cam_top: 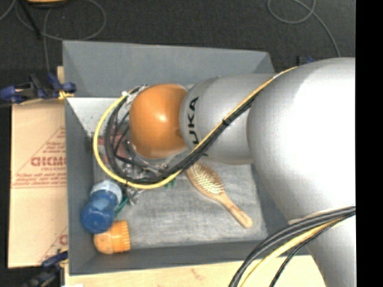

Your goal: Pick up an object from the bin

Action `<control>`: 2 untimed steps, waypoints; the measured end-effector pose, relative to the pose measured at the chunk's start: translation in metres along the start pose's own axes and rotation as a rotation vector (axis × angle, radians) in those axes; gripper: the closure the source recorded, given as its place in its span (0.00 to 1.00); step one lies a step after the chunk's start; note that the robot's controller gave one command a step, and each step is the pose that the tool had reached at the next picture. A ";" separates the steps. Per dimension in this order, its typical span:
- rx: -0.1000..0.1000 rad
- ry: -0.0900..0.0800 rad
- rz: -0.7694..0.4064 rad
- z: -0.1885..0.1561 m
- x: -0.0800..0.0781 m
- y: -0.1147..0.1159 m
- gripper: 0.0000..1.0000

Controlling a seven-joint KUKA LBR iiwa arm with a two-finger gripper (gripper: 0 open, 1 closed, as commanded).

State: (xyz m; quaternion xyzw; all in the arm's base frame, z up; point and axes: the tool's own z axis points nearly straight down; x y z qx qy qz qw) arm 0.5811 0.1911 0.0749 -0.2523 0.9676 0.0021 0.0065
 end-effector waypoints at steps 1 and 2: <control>0.001 0.018 -0.004 -0.041 -0.006 0.003 1.00; 0.001 0.008 0.163 -0.127 0.007 0.053 0.00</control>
Offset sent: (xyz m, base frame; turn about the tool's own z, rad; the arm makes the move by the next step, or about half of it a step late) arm -0.0348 0.0410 0.1254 0.1636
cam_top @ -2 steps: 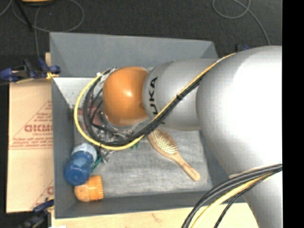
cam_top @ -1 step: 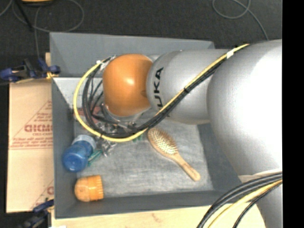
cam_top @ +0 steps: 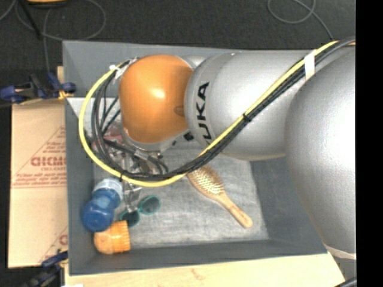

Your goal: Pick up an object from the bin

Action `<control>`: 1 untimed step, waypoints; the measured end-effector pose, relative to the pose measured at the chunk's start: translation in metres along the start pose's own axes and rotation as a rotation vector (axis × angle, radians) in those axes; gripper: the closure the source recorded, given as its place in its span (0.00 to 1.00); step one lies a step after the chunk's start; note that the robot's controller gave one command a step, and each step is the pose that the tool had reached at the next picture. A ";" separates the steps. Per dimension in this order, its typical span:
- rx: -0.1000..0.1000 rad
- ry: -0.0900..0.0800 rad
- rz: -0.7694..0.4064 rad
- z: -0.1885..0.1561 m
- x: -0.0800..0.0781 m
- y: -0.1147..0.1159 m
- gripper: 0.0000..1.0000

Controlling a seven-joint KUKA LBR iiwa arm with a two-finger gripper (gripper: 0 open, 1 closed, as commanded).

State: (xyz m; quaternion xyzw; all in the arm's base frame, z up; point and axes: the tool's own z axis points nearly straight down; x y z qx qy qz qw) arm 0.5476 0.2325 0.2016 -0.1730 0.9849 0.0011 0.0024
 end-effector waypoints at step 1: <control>-0.001 0.001 0.002 0.000 0.000 0.000 0.00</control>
Offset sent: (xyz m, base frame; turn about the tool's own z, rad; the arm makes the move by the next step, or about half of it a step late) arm -0.0195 -0.0018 -0.0933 0.0761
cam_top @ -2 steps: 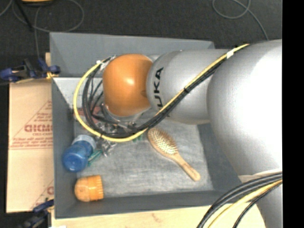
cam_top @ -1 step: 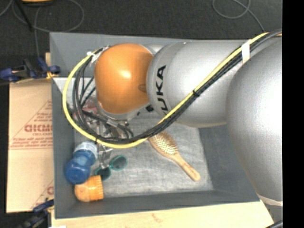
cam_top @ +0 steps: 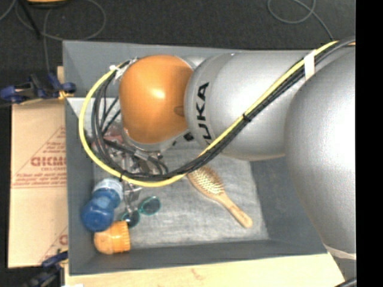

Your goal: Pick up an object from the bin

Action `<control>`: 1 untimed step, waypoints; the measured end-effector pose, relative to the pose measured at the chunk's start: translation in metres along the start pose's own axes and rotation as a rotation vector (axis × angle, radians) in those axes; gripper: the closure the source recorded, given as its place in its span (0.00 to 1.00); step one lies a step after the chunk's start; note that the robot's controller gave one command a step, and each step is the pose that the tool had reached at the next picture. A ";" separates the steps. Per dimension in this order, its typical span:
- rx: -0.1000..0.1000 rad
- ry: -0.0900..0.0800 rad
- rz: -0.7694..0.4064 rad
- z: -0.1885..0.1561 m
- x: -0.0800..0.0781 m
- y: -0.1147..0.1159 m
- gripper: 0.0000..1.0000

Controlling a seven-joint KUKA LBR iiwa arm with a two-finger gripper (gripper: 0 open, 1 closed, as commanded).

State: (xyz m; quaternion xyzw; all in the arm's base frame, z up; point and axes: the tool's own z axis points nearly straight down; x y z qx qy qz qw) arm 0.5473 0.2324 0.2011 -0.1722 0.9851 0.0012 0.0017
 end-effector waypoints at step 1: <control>0.000 -0.009 0.056 0.066 0.012 0.002 0.00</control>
Offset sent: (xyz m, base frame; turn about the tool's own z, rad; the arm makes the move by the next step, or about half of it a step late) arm 0.0077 0.0056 -0.1311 -0.1526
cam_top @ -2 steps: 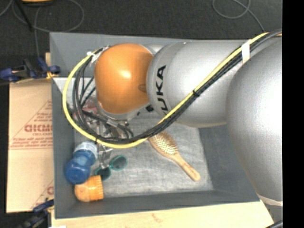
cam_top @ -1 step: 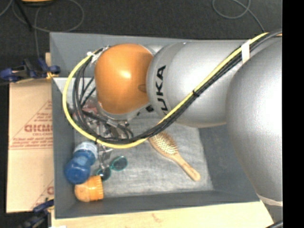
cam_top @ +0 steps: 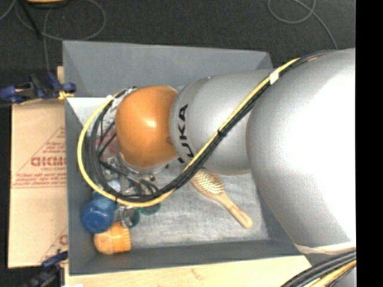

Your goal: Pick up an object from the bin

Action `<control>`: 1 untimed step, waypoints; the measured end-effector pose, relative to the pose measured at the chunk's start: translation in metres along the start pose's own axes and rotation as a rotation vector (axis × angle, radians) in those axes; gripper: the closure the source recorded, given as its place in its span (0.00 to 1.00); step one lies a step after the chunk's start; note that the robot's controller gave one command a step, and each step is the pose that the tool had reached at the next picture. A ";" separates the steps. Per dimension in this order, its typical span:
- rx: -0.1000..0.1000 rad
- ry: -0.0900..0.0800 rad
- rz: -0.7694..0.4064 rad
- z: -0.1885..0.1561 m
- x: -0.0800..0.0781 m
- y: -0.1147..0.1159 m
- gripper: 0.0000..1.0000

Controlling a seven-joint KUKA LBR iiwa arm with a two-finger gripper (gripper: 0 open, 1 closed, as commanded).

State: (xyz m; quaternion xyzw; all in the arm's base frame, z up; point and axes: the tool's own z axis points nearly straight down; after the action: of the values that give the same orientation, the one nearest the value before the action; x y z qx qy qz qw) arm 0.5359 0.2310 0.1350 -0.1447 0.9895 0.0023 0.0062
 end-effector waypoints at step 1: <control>0.003 0.008 -0.207 0.049 -0.027 0.000 1.00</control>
Offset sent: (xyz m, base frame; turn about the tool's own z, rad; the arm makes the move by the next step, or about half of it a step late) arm 0.0000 0.0000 0.0000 0.0000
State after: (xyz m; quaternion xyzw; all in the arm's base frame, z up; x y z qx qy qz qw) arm 0.5619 0.2394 0.0859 -0.2462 0.9692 -0.0004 0.0026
